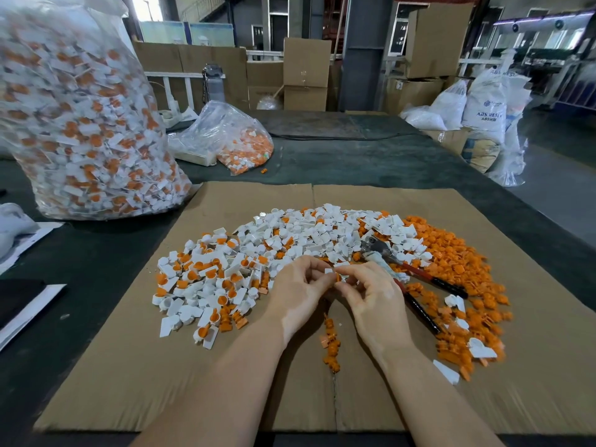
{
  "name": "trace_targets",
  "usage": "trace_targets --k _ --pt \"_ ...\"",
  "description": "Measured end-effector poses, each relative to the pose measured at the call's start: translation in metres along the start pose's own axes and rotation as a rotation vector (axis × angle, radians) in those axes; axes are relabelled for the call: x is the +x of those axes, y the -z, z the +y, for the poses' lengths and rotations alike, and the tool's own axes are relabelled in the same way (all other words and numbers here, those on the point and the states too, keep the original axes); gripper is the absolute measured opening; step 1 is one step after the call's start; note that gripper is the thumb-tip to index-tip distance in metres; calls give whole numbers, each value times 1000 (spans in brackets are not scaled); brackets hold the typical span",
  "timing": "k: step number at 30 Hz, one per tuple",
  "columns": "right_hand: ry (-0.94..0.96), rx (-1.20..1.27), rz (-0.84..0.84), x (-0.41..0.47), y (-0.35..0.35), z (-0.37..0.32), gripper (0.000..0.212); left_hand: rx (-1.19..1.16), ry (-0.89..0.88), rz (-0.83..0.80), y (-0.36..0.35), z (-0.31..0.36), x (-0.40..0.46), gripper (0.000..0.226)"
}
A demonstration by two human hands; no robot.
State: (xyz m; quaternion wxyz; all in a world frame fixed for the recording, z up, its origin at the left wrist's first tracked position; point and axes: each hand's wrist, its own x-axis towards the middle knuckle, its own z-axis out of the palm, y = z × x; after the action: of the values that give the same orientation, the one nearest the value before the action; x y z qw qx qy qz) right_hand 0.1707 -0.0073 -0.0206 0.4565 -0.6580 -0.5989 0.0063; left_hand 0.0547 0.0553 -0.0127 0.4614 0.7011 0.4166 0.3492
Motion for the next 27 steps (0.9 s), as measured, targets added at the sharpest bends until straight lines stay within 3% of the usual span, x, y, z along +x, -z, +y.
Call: trace_targets --k 5,8,11,14,23,27 --pt "-22 -117 70 3 6 1 31 -23 31 29 -1 3 2 12" --pt "-217 -386 108 12 21 6 42 -125 74 44 -2 3 4 13" --pt "-514 -671 -137 25 38 14 43 -149 85 55 -4 3 6 14" --pt "-644 -723 -343 33 46 22 47 -185 107 56 -6 3 8 16" --pt "-579 -802 -302 38 44 28 54 -274 130 63 -3 4 6 14" --pt "-510 -645 -250 40 50 20 41 -321 165 66 -3 6 6 15"
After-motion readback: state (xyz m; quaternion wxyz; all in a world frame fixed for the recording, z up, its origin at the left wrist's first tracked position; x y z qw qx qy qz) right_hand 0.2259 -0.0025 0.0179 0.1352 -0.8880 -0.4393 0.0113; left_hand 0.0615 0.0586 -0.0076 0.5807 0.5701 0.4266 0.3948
